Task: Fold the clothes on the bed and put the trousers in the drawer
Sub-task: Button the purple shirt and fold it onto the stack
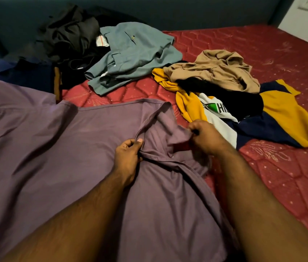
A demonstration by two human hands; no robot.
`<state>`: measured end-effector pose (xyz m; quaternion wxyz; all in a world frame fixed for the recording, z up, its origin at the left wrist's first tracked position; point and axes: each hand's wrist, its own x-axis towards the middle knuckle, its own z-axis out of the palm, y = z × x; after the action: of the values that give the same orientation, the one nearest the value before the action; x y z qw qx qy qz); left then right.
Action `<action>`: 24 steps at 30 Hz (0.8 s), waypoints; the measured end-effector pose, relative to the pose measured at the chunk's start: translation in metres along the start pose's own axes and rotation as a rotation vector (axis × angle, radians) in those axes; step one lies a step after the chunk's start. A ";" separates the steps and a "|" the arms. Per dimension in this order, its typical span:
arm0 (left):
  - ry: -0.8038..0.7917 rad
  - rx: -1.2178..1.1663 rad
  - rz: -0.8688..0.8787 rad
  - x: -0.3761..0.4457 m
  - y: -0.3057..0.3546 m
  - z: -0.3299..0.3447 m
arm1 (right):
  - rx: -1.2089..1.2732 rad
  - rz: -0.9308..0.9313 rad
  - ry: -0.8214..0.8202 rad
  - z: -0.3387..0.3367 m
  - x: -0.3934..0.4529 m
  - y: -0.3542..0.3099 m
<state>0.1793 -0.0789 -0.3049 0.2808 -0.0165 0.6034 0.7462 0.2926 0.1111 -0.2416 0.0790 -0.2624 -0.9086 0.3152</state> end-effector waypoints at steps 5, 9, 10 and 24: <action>-0.014 0.047 -0.004 -0.002 0.002 0.001 | -0.202 0.128 0.105 -0.023 -0.008 0.031; -0.039 0.078 -0.002 -0.010 0.007 0.004 | -0.065 0.004 0.007 -0.003 -0.013 0.004; -0.056 0.087 -0.003 -0.012 0.009 0.004 | -0.074 0.017 -0.105 0.002 -0.016 0.001; -0.169 0.064 -0.070 -0.040 0.035 0.060 | 0.095 0.566 0.056 -0.003 -0.025 0.021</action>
<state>0.2170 -0.0441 -0.2430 0.3570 0.0348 0.6002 0.7149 0.3241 0.1134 -0.2518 0.0252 -0.5102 -0.7809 0.3596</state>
